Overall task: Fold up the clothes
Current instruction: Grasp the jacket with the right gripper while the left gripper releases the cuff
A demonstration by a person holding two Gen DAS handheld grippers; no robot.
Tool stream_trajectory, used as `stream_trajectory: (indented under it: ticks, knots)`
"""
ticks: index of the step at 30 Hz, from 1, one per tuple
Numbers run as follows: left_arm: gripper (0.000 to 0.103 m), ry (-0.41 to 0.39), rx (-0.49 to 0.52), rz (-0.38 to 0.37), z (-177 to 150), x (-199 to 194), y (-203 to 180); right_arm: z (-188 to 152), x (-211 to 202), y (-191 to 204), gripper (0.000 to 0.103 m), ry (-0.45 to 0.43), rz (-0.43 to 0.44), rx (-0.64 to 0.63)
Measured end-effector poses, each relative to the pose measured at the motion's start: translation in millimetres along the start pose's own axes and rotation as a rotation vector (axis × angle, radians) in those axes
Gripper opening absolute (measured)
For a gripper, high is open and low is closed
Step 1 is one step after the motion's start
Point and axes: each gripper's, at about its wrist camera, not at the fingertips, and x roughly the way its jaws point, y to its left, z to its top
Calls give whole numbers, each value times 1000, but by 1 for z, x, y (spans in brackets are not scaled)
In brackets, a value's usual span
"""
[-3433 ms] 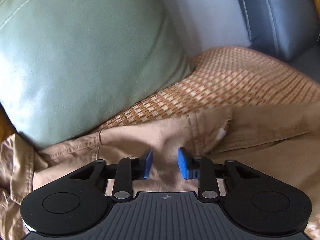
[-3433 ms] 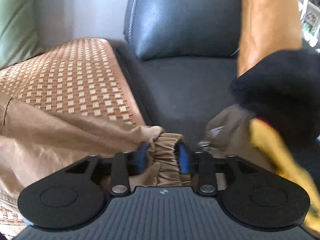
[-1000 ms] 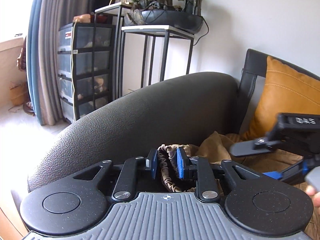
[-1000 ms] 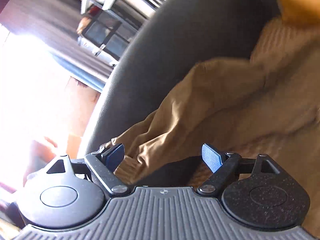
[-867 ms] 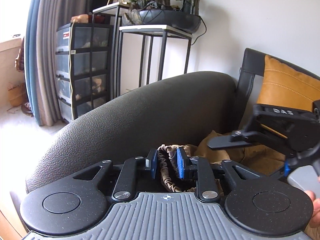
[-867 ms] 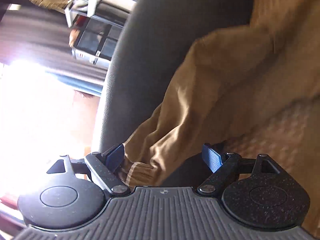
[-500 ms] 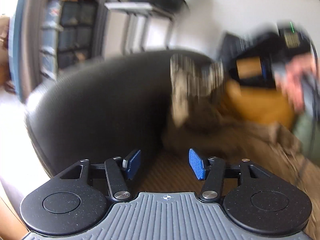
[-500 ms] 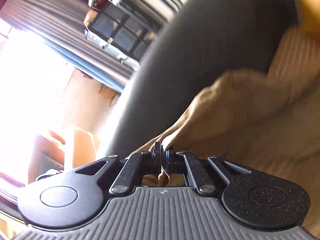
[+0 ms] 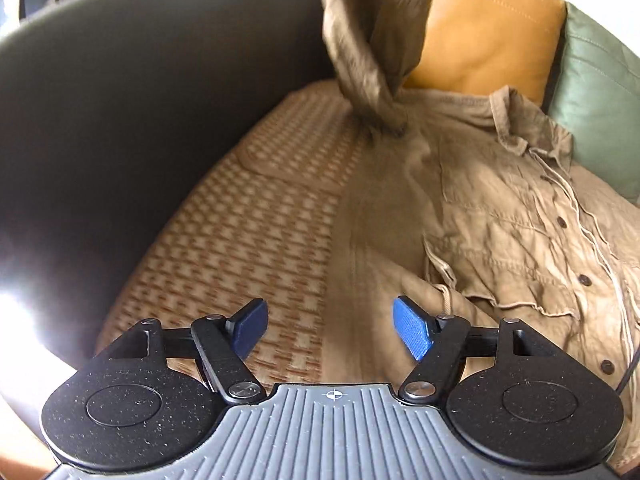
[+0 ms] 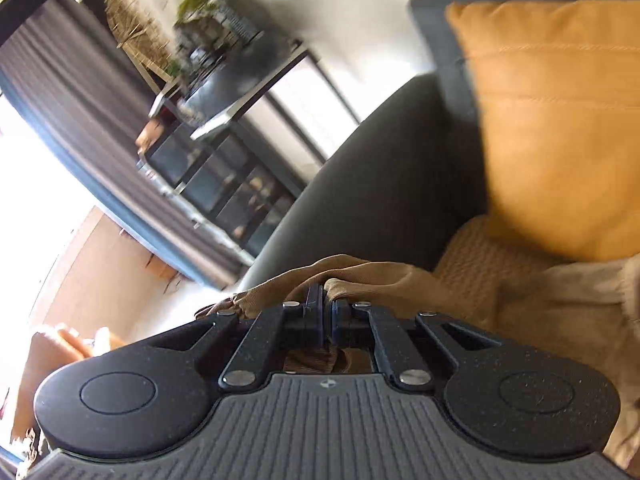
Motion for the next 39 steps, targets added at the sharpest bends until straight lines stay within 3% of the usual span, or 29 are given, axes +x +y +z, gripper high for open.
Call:
stream_trajectory:
  ticks: [3, 4, 5, 8, 11, 17, 20, 25, 27, 29, 30, 32, 34, 36, 39]
  knots:
    - [80, 25, 35, 0, -3, 13, -8, 13, -19, -19, 4, -14, -33, -3]
    - [74, 39, 48, -3, -5, 19, -9, 15, -21, -23, 4, -14, -40, -3]
    - [49, 40, 73, 5, -6, 22, -12, 16, -23, -27, 4, -12, -47, -3]
    - [9, 26, 161, 44, -6, 18, -24, 15, -31, -34, 4, 0, -64, -26]
    - [5, -13, 214, 83, -2, 2, -31, 15, -47, -38, 4, -4, -72, -57]
    - [5, -83, 387, 105, 1, -31, -54, 25, -113, -47, 4, -62, -120, -121]
    - [5, -92, 462, 54, -1, -41, -72, 21, -155, -70, 4, -90, -175, -128]
    - [6, -102, 579, -38, -3, -56, -100, -20, -204, -152, 4, -89, -330, -30]
    - [10, -106, 626, -76, -5, -62, -112, -44, -212, -192, 4, -65, -378, 22]
    - [14, -110, 609, -47, -6, -62, -106, -70, -216, -230, 4, -27, -426, 71]
    - [35, -111, 597, -28, -7, -62, -103, -83, -218, -250, 4, -8, -450, 95]
    - [55, -107, 555, 29, -8, -60, -94, -110, -218, -284, 4, 27, -476, 148]
    - [58, -89, 471, 78, -3, -52, -78, -136, -215, -312, 4, 48, -474, 205]
    - [70, -61, 401, 107, 4, -44, -65, -154, -212, -330, 4, 51, -464, 242]
    - [77, -31, 318, 112, 12, -31, -52, -162, -211, -339, 4, 37, -450, 275]
